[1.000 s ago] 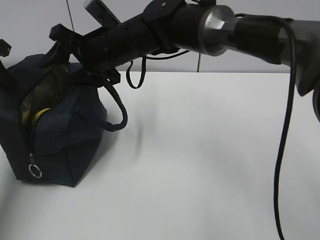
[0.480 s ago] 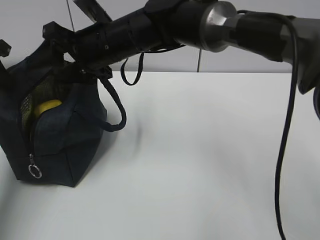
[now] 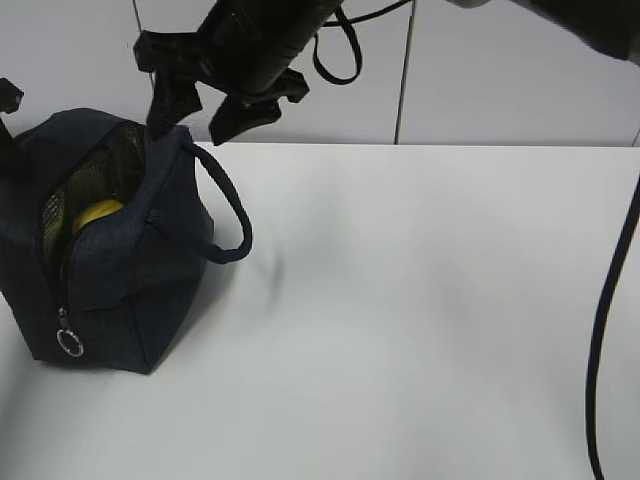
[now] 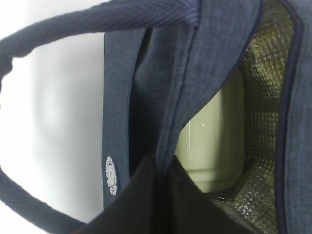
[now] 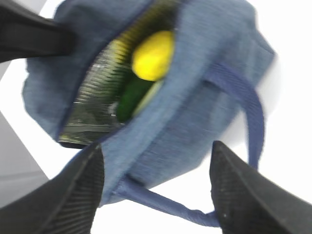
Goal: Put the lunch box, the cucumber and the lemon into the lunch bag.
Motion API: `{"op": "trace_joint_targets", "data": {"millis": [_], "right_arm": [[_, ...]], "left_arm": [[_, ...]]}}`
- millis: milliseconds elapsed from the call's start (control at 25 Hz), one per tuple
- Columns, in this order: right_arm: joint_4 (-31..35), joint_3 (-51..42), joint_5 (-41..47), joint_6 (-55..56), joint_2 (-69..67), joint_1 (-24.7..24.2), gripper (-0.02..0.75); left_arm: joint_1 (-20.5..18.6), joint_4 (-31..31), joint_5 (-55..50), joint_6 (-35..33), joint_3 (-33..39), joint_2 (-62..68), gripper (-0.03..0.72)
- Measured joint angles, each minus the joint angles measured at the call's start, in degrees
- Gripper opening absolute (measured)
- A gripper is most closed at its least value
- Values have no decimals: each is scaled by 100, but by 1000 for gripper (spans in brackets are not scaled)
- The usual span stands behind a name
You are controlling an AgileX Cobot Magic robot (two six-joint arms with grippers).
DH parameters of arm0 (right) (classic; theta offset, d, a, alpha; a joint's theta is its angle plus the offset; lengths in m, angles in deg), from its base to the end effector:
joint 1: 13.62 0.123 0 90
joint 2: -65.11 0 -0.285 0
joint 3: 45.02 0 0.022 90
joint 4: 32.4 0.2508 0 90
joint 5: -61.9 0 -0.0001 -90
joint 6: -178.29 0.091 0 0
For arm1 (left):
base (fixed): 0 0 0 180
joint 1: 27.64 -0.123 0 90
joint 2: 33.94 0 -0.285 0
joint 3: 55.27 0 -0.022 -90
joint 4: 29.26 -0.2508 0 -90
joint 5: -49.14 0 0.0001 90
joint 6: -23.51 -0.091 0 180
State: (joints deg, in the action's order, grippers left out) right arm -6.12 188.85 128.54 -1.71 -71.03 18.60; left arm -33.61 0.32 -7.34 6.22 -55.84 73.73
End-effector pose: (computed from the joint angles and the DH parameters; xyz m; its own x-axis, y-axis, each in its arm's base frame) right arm 0.4006 0.2962 0.3066 -0.8227 -0.3110 -0.4758 -0.5284 0.7268 0.4387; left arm 0.3632 0.0003 0.2640 -0.9335 -0.0994 -0.3444 0.0447 0.9210 -0.3869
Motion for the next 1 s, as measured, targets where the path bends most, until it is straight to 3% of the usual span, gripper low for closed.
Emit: {"op": "trace_joint_targets", "data": {"millis": [200,1000], "right_arm": [[-568,0,-54,708,0,36,505],[-16,12,-580,1005,-775,178,505]], "left_arm": [[0,73,0,-31,0,0,-8],[0,85,-63,-59,0,0,-8]]}}
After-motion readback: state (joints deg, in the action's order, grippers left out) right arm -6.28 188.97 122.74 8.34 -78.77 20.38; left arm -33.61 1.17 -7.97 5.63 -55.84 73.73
